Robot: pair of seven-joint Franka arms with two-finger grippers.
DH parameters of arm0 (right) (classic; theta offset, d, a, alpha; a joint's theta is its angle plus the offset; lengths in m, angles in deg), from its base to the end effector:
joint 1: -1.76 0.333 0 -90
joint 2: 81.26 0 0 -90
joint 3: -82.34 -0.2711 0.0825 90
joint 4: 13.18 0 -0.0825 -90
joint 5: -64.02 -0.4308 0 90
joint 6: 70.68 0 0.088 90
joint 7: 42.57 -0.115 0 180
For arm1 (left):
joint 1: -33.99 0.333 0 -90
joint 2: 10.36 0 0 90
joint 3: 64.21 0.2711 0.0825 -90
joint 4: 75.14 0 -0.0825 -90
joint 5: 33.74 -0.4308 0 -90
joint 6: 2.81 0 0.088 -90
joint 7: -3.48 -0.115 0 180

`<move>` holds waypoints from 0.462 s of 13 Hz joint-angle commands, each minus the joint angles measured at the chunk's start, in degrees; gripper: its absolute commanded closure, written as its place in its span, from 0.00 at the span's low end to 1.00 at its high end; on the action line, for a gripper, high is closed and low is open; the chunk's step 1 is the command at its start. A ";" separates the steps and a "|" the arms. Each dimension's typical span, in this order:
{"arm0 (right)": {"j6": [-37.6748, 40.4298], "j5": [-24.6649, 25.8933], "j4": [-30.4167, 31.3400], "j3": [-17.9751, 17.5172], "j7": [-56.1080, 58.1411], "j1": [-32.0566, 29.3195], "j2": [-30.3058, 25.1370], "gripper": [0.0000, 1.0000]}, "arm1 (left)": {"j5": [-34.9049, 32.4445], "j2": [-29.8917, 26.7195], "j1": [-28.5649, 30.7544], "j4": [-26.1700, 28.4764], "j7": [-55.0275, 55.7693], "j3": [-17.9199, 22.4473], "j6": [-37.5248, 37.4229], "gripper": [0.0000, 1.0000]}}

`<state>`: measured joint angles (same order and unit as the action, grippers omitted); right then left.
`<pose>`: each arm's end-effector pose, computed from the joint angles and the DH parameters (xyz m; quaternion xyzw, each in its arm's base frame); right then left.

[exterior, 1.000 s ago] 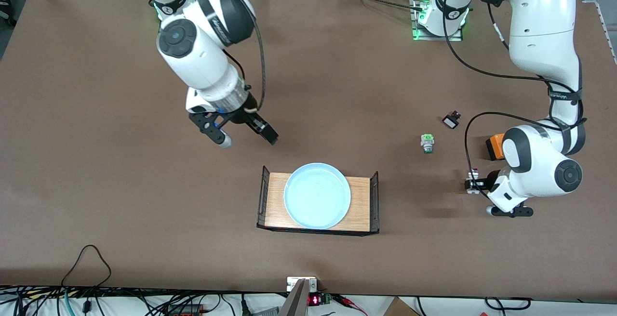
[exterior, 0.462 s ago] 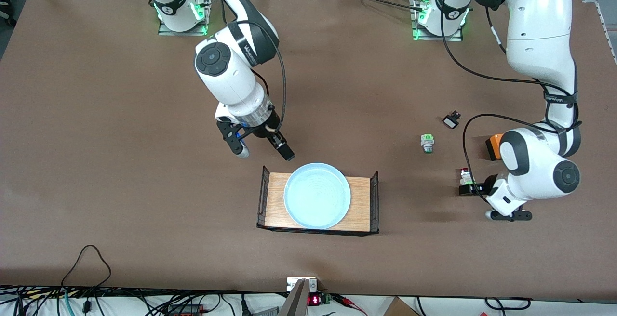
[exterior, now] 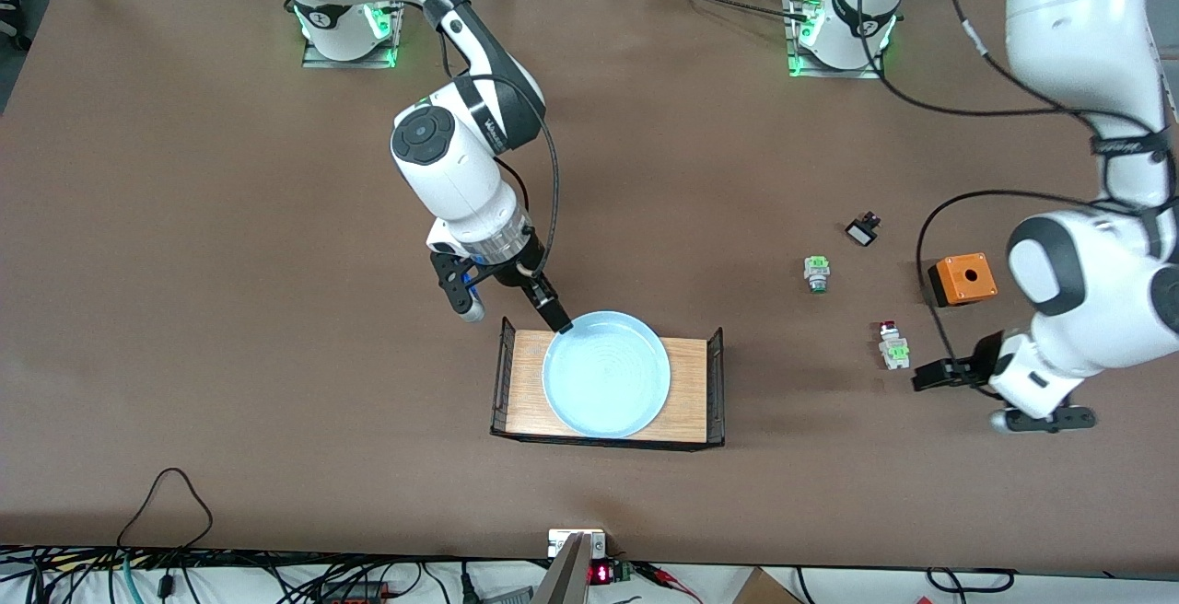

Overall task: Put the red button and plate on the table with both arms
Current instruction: 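Set the button down with the left gripper while the right gripper nears the plate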

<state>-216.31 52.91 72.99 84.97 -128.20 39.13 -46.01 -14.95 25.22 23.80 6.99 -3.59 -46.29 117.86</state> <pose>0.6240 0.4371 0.2841 -0.8540 0.4726 -0.0537 0.2108 0.7394 0.0497 0.2853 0.9962 0.0524 0.0491 0.0495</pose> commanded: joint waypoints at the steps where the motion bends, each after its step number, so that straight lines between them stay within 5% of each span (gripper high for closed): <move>1: -0.88 -0.67 -4.69 0.63 -0.94 0.68 3.85 0.00 | -8.30 -7.43 0.96 1.28 6.44 -1.56 -6.13 0.00; 5: -1.41 -0.76 -5.31 0.63 -0.94 0.60 5.00 0.01 | -17.53 -15.43 8.42 1.01 9.88 -12.61 -14.57 0.00; 6: -1.41 -0.67 -5.32 0.63 -0.85 0.68 4.92 0.07 | -19.30 -17.80 10.09 1.01 11.11 -15.16 -18.07 0.00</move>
<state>-217.51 52.91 69.30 85.01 -128.26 39.16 -41.84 -30.36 12.00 30.23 6.91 5.25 -55.87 104.22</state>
